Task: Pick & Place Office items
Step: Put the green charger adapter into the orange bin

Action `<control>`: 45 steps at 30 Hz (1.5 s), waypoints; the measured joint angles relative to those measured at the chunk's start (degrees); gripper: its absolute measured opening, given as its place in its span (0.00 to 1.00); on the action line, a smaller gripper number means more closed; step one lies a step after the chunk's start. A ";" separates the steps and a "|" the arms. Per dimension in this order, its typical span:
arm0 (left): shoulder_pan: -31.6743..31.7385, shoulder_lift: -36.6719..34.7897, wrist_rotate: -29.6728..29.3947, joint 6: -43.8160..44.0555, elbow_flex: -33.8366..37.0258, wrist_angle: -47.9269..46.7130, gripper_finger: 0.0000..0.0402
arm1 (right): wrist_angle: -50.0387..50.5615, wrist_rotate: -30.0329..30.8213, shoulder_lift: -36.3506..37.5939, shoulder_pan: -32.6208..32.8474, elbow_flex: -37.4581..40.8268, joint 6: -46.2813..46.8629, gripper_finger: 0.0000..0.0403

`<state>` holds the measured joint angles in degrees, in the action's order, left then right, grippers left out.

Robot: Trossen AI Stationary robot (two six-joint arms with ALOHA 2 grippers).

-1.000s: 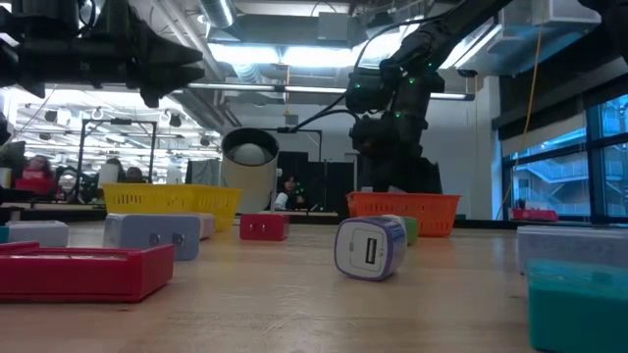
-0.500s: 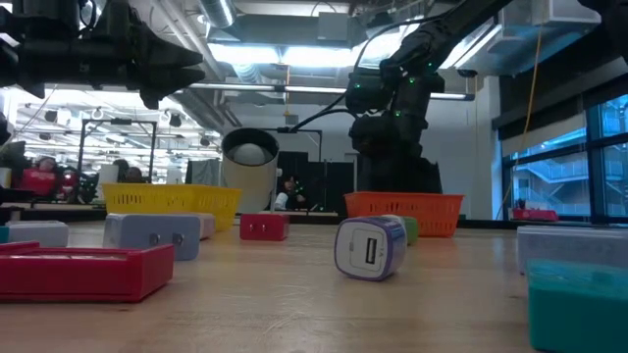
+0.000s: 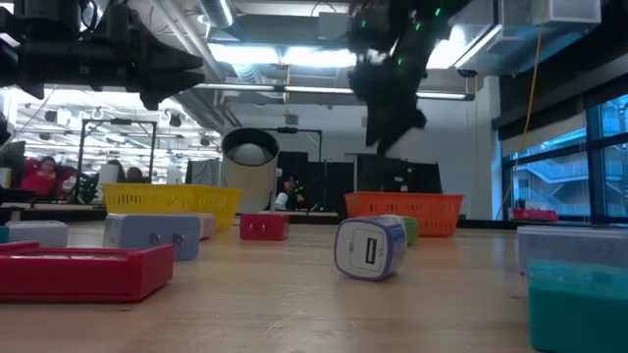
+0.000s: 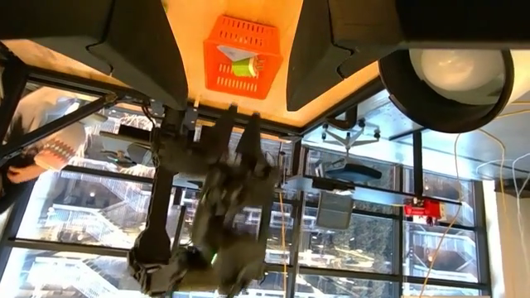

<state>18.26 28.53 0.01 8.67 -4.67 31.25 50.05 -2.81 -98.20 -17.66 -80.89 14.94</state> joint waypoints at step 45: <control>0.02 0.00 8.28 1.60 0.00 0.69 0.50 | 19.01 36.83 26.47 39.69 11.08 41.82 0.52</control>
<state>18.28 28.53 8.29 10.27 -4.67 31.94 69.07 34.02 -71.73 22.03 -69.81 56.76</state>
